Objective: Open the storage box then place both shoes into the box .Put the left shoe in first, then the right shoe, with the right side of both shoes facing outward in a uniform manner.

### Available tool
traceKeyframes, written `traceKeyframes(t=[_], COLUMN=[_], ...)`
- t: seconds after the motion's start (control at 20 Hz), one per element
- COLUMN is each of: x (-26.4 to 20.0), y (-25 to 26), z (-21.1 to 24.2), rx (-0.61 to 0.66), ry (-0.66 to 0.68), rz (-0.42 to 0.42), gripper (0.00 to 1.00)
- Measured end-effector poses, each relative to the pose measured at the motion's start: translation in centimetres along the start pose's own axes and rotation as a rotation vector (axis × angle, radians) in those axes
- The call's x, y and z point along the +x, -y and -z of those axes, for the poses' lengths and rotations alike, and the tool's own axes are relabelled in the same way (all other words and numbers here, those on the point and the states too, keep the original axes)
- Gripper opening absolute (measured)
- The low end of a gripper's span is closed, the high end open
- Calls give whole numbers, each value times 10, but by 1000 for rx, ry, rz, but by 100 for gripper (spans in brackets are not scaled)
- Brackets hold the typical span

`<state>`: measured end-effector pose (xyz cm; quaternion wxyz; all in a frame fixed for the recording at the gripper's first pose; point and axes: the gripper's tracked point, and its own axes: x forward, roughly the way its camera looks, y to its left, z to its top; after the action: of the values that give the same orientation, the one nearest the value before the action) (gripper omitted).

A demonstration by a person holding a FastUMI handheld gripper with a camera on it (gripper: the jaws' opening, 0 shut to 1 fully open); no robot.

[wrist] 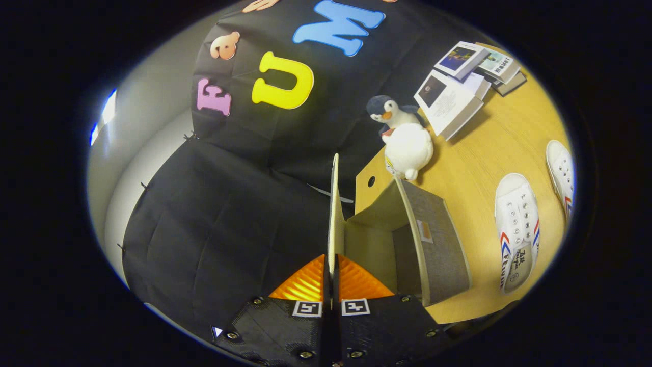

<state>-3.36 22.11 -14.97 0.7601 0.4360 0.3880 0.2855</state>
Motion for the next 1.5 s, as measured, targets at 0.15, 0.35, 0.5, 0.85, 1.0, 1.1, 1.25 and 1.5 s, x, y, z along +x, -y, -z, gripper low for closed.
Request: traceKeyframes(t=[0.15,0.35,0.5,0.85,1.0,1.1,1.25,1.5], x=[9,23,36,70,86,94,102,98], y=[-19,-46,-61,-108,-115,-125,-139,-135], z=[2,10,18,52,67,81,93,87], rx=[-64,-125,-237,-369,-436,-480,-558,-676], ry=[-4,-21,-25,-61,-84,-107,-122,-80], rz=[12,10,50,44,37,20,-7,26], gripper=[0,0,0,0,8,11,30,97])
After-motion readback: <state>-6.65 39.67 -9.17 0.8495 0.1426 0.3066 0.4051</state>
